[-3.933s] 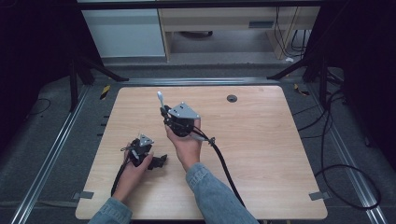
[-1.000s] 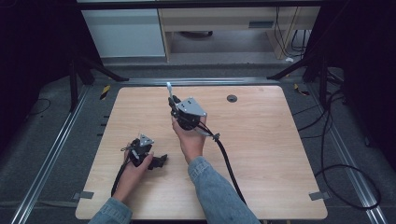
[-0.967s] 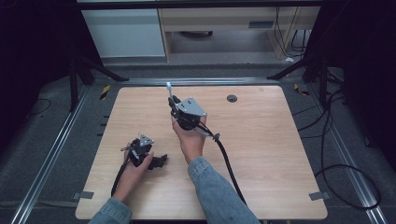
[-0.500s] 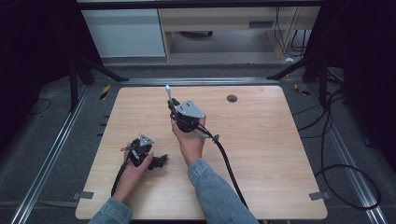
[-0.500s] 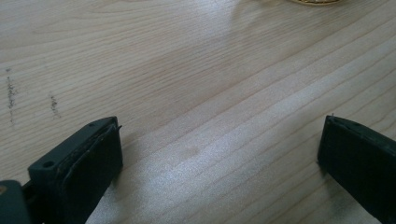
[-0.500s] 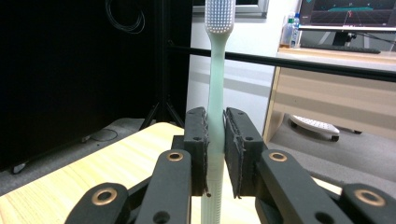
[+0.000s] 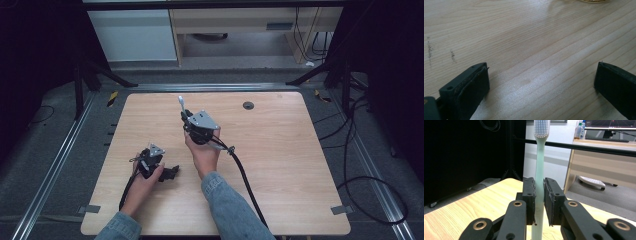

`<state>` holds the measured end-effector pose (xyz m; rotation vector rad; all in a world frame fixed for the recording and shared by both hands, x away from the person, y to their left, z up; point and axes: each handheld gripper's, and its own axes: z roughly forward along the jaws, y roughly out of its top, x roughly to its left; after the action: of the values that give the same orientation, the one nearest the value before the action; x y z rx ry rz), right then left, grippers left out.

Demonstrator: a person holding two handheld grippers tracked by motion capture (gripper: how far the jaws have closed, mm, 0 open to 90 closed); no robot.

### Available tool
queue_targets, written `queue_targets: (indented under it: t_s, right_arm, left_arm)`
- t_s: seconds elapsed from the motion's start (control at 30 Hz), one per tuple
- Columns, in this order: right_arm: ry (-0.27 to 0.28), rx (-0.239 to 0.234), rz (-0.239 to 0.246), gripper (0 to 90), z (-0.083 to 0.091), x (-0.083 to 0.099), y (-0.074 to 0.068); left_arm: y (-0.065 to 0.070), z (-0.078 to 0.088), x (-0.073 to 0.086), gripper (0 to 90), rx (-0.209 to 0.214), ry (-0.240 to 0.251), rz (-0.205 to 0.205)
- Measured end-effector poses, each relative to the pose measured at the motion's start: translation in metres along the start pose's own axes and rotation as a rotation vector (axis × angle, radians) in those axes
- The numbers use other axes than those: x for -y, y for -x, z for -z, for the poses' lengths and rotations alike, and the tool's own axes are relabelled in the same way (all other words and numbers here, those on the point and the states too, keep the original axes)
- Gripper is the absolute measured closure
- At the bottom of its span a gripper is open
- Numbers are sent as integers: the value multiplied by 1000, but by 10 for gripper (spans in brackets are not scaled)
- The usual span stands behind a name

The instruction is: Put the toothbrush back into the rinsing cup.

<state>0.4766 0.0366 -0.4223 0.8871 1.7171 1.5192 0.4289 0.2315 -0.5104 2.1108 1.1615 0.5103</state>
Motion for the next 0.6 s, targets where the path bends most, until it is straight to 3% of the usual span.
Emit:
queue_targets:
  t_s: [0.6]
  right_arm:
    - [-12, -5, -6, 794, -2, 20, -1]
  left_arm:
    - [0, 0, 0, 0, 0, -1, -1]
